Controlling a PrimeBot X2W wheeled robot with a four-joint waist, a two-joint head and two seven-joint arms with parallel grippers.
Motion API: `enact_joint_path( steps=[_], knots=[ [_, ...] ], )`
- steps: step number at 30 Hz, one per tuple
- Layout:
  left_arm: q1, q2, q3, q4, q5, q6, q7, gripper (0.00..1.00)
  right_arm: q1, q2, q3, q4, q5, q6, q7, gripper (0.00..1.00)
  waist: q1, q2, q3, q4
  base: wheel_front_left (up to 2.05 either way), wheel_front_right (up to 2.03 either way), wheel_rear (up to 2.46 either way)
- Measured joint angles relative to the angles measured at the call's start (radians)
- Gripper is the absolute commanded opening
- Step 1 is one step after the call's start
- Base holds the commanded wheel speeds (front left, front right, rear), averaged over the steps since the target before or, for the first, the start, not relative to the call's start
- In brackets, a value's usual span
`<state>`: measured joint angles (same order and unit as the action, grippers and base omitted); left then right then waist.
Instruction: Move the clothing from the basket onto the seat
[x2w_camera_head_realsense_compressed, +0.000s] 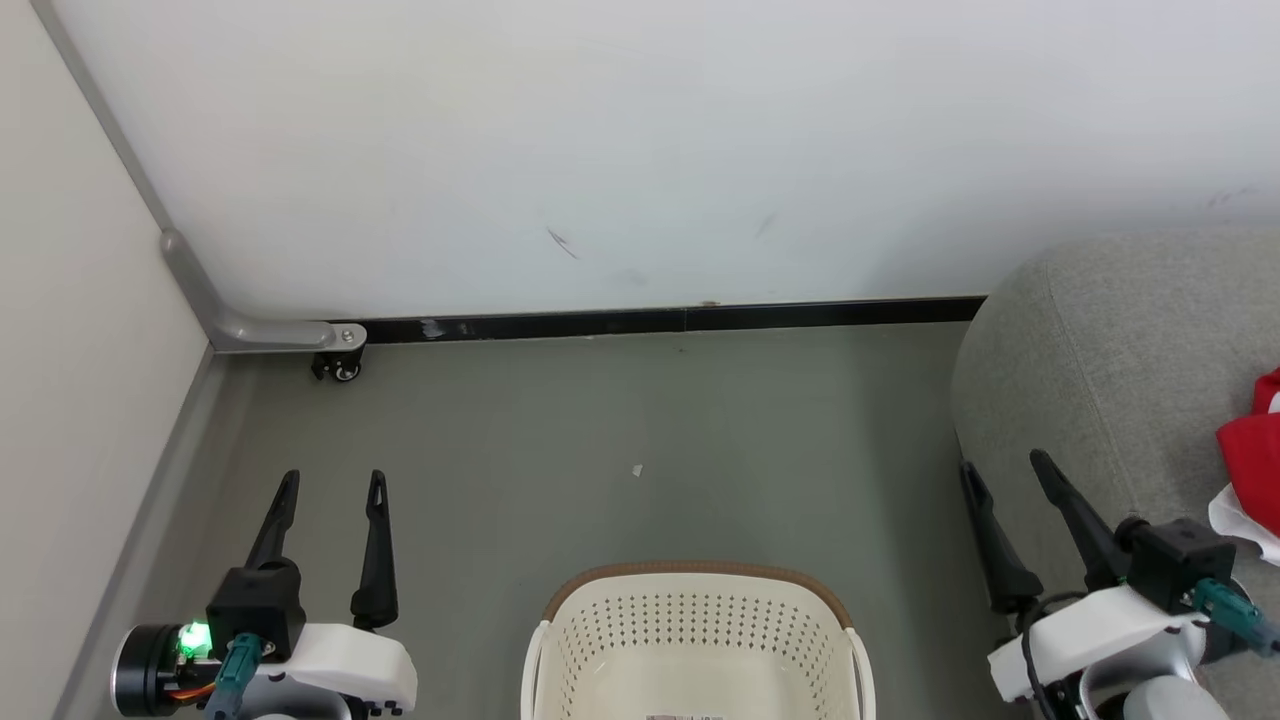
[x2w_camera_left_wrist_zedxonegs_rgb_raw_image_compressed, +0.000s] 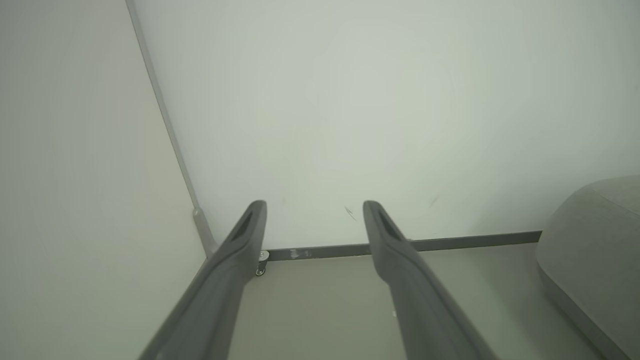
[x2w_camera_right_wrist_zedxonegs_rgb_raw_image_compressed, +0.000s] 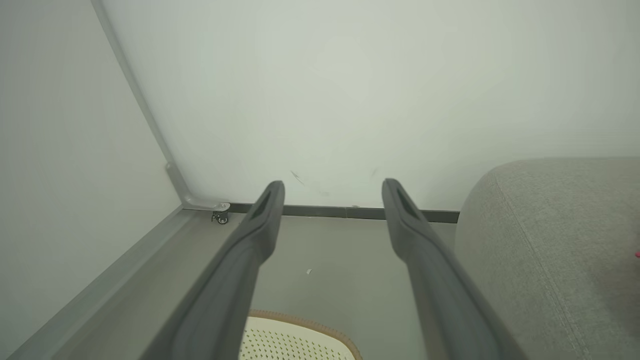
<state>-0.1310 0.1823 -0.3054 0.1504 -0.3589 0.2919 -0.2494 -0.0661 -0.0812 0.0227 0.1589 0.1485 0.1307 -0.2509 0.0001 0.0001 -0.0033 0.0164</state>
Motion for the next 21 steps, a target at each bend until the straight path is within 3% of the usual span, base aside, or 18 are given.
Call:
enact_joint_path(
  steps=[21],
  knots=[
    [0.022, 0.012, -0.008, 0.074, 0.025, -0.006, 0.000, 1.00, 0.109, 0.034, -0.037, -0.083, -0.036, 0.000, 0.000, 1.00, 0.0000, 0.0000, -0.033, 0.015, 0.00, 0.00, 0.00]
  ],
)
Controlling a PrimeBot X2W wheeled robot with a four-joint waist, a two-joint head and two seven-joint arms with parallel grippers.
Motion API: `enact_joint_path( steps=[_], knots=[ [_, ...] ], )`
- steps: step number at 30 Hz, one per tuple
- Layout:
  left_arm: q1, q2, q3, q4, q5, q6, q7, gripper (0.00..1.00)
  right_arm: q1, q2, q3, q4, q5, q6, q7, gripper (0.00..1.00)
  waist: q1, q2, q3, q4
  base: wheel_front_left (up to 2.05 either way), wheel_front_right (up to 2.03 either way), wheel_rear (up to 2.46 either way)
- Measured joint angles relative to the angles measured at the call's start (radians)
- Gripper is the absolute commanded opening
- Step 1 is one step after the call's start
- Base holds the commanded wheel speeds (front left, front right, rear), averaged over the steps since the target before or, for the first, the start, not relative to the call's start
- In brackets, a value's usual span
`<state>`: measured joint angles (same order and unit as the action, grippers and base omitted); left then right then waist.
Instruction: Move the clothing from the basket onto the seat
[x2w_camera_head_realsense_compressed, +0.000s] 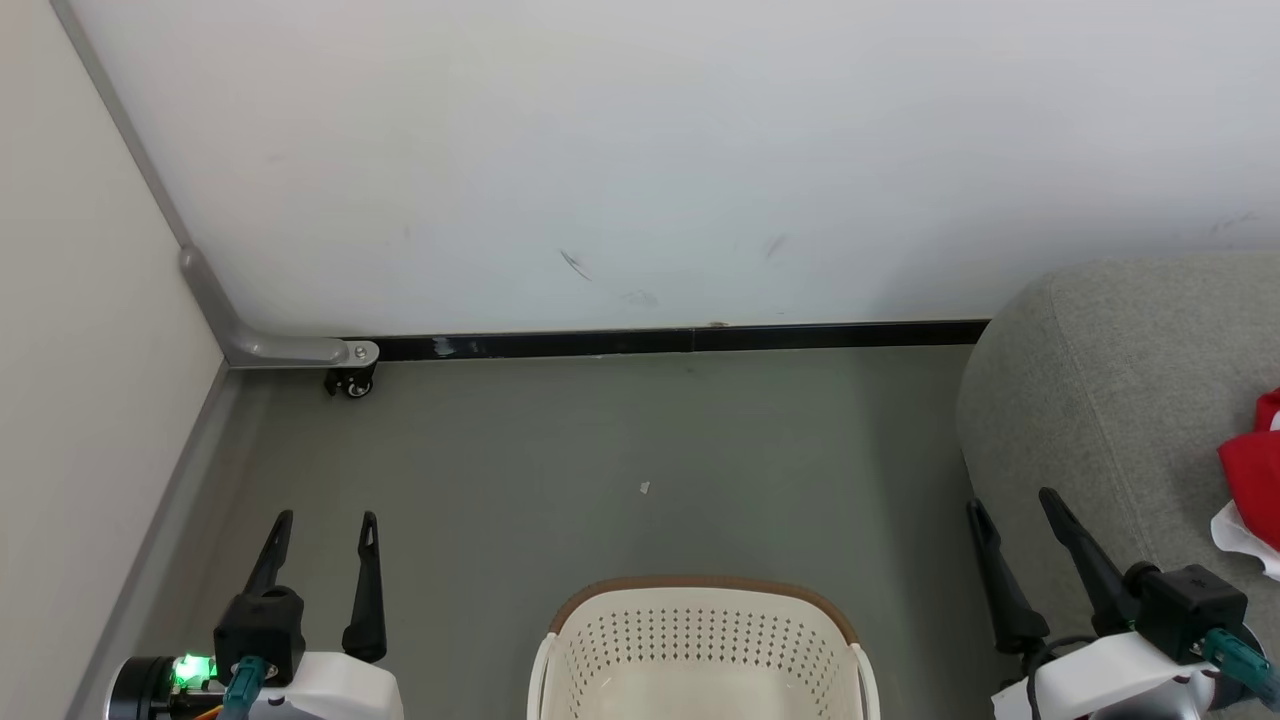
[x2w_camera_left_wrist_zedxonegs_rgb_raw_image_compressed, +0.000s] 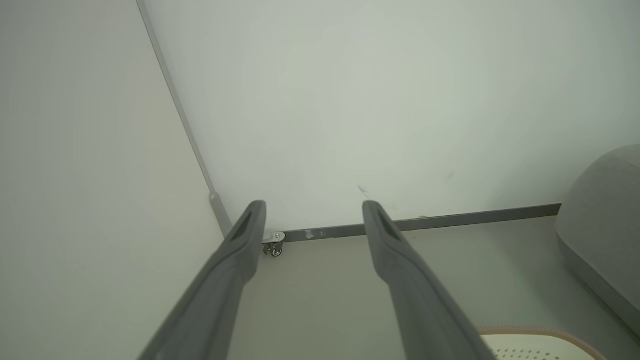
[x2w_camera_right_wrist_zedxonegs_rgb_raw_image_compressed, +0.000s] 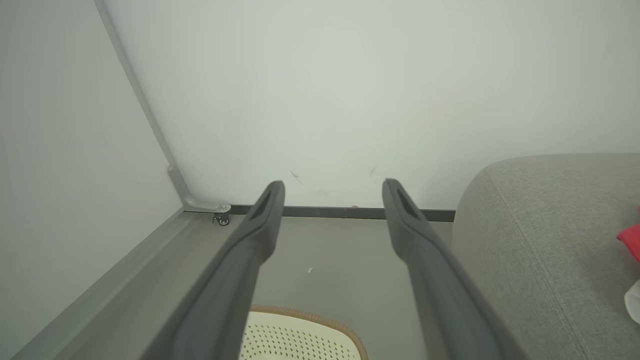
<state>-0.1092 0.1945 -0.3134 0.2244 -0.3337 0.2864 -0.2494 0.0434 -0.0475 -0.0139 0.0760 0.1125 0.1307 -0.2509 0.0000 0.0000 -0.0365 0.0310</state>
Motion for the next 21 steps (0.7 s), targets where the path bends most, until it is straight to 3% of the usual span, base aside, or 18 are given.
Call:
enact_joint_path(
  steps=[21],
  knots=[
    [-0.009, 0.003, -0.007, 0.049, -0.011, -0.027, 0.001, 1.00, 0.033, 0.006, 0.003, -0.039, -0.001, 0.000, 0.000, 1.00, 0.0000, 0.0000, 0.002, 0.003, 0.00, 0.00, 0.00]
  ],
)
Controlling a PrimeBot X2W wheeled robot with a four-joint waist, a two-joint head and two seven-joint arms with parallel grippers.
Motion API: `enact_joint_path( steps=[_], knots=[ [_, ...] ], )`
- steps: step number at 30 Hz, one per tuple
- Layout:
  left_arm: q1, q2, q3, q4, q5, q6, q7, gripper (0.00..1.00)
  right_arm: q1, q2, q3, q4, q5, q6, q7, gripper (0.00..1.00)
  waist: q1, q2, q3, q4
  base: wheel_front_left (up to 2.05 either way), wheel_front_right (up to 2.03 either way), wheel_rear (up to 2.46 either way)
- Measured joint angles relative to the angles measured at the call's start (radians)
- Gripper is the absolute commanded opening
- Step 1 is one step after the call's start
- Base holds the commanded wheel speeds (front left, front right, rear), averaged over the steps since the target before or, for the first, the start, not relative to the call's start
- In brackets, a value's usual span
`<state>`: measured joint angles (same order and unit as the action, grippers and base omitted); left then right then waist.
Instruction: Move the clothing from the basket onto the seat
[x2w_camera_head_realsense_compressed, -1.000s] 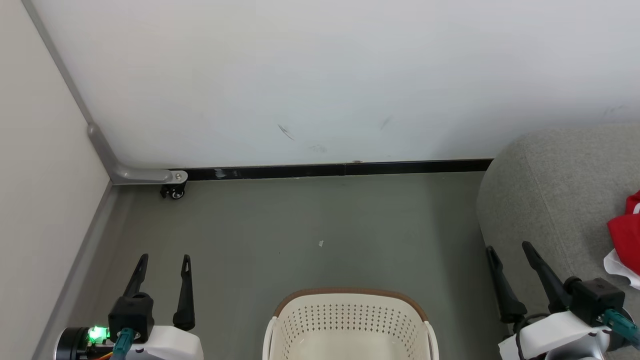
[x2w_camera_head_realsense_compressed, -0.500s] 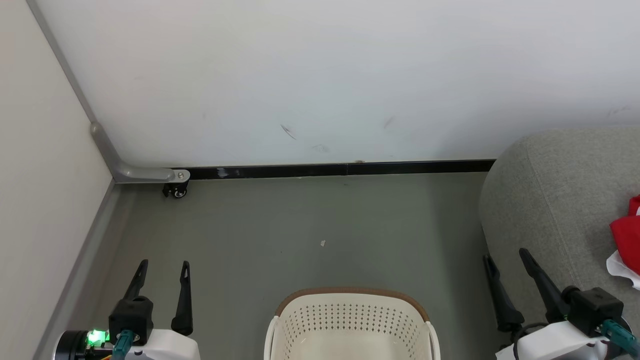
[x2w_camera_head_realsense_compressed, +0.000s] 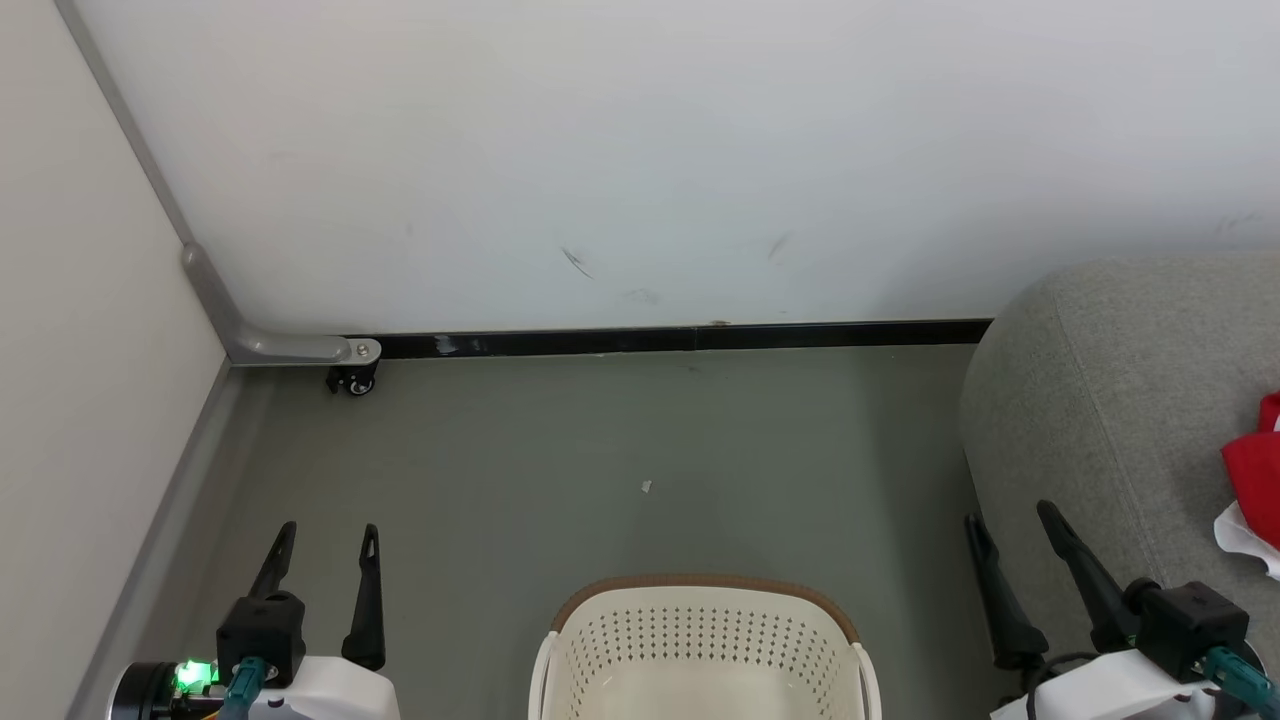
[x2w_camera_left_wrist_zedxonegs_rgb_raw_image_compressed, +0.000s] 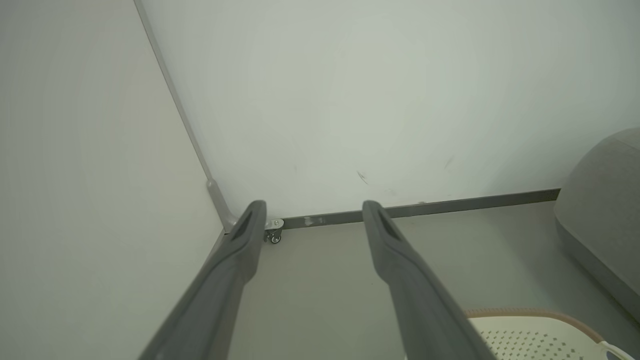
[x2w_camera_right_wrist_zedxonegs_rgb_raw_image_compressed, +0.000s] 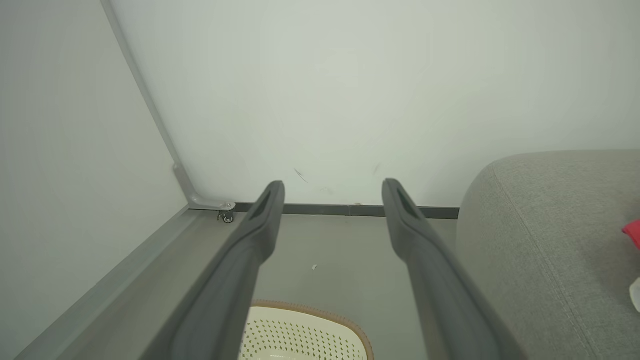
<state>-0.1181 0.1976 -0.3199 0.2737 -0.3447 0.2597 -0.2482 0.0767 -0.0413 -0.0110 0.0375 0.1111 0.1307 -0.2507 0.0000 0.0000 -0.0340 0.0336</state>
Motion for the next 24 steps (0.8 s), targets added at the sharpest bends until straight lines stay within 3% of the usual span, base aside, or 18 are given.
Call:
enact_joint_path(
  steps=[13, 14, 24],
  knots=[
    [-0.018, -0.004, 0.002, 0.012, 0.000, -0.008, 0.000, 1.00, 0.006, 0.001, -0.001, -0.006, 0.001, 0.000, 0.001, 1.00, 0.0000, 0.0000, 0.000, 0.003, 0.00, 0.00, 0.00],
    [-0.018, -0.005, 0.002, 0.012, 0.000, -0.009, 0.000, 0.00, 0.007, 0.001, -0.001, -0.006, 0.002, 0.000, 0.001, 0.00, 0.0000, 0.0000, 0.000, 0.003, 0.00, 0.00, 0.00],
    [0.069, -0.062, -0.011, 0.083, -0.024, -0.020, 0.011, 0.00, 0.063, 0.021, 0.014, 0.072, 0.028, 0.000, 0.004, 0.00, 0.0000, 0.0000, 0.001, 0.003, 0.00, 0.00, 0.00]
  ],
)
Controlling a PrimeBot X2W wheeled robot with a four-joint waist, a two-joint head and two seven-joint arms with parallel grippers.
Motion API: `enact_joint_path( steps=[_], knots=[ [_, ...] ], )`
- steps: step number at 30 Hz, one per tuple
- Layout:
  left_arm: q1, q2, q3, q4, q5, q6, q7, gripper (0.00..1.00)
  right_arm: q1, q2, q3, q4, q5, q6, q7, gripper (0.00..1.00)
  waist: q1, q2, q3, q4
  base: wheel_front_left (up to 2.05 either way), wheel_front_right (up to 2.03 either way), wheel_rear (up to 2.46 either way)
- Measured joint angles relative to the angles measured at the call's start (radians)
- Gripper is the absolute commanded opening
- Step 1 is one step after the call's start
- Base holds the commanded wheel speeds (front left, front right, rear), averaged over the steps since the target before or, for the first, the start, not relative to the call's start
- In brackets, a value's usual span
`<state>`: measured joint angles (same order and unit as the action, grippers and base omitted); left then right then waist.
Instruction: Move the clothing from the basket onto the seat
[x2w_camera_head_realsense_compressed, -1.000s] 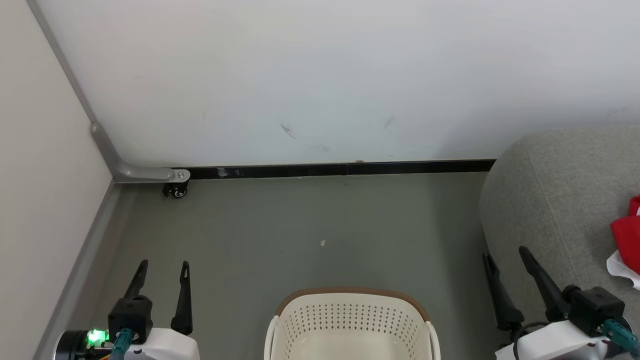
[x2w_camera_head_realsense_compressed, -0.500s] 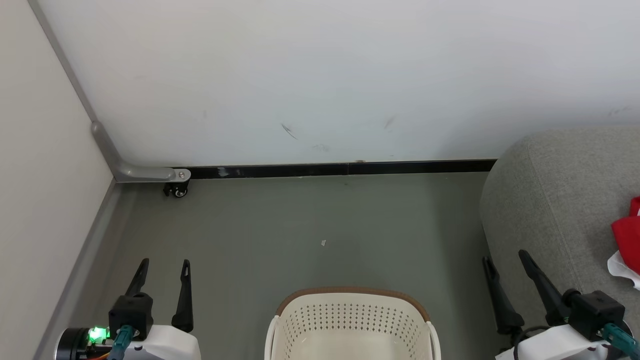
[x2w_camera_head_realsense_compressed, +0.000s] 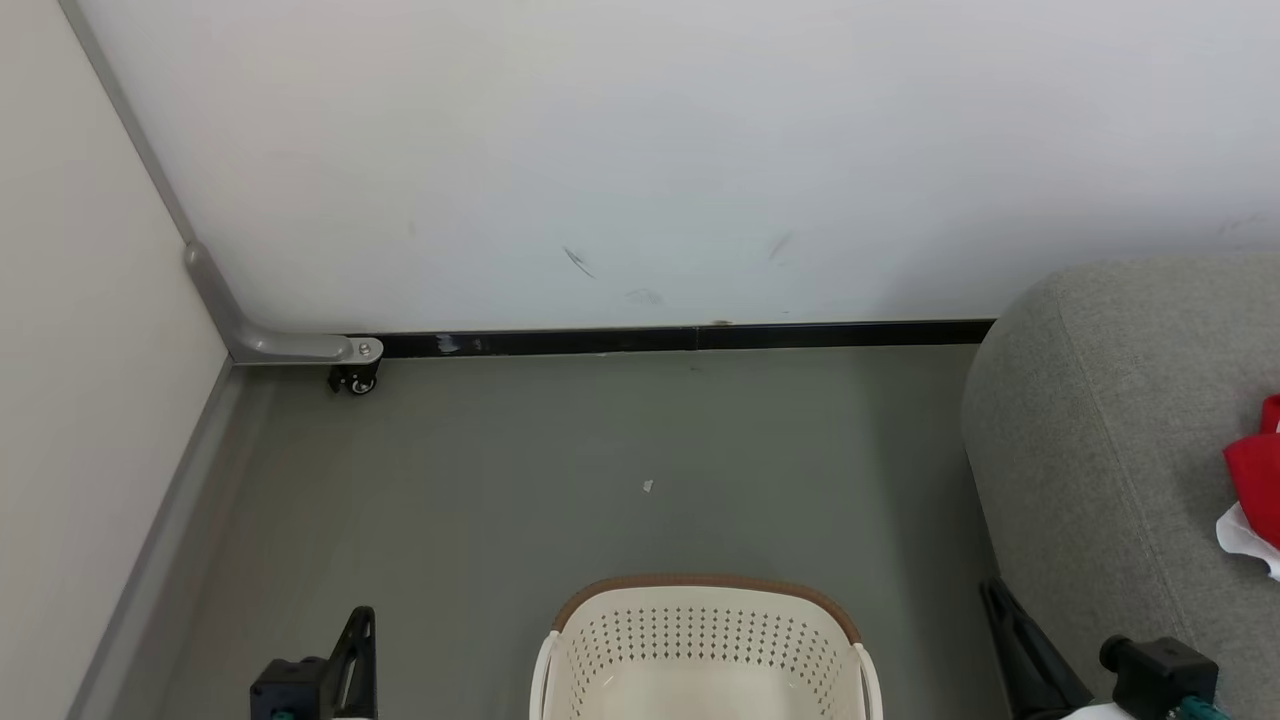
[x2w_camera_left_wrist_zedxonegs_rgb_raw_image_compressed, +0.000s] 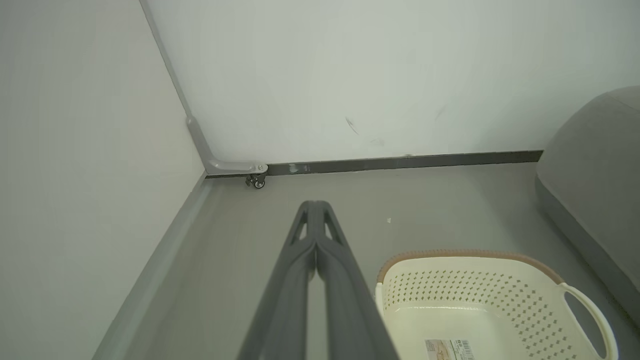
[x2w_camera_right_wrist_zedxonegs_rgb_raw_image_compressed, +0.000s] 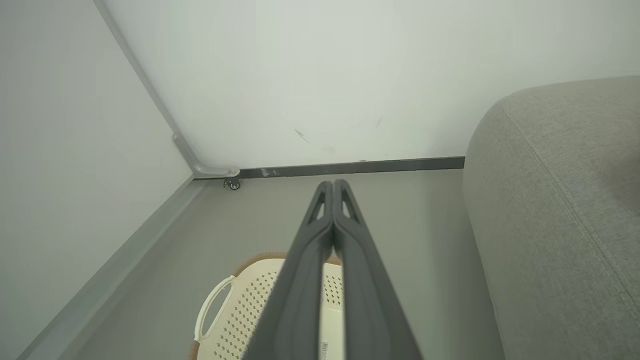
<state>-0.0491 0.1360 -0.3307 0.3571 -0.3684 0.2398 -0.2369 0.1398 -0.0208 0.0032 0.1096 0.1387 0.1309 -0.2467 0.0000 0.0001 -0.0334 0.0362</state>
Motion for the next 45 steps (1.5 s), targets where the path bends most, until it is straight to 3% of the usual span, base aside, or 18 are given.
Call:
enact_joint_path(
  steps=[15, 37, 41, 45],
  knots=[
    [-0.001, -0.011, 0.069, -0.002, -0.205, -0.052, 0.062, 0.00, -0.001, 0.000, 0.006, -0.012, 0.253, 0.000, 0.021, 0.00, 0.0010, 0.0000, 0.006, -0.006, 0.00, 0.00, 0.00],
    [-0.001, -0.037, 0.164, -0.027, -0.475, -0.138, 0.148, 0.00, -0.029, -0.024, -0.010, 0.016, 0.605, 0.000, 0.094, 0.00, 0.0169, 0.0000, -0.001, -0.013, 0.00, 0.00, 0.00],
    [-0.001, -0.043, 0.194, -0.034, -0.564, -0.161, 0.172, 0.00, -0.041, -0.034, -0.012, 0.033, 0.719, 0.000, 0.115, 0.00, 0.0171, 0.0000, -0.001, -0.016, 0.00, 0.00, 0.00],
    [-0.001, -0.046, 0.211, -0.037, -0.611, -0.174, 0.185, 0.00, -0.052, -0.040, -0.013, 0.039, 0.783, 0.000, 0.125, 0.00, 0.0143, 0.0000, 0.001, -0.018, 0.00, 0.00, 0.00]
  ],
)
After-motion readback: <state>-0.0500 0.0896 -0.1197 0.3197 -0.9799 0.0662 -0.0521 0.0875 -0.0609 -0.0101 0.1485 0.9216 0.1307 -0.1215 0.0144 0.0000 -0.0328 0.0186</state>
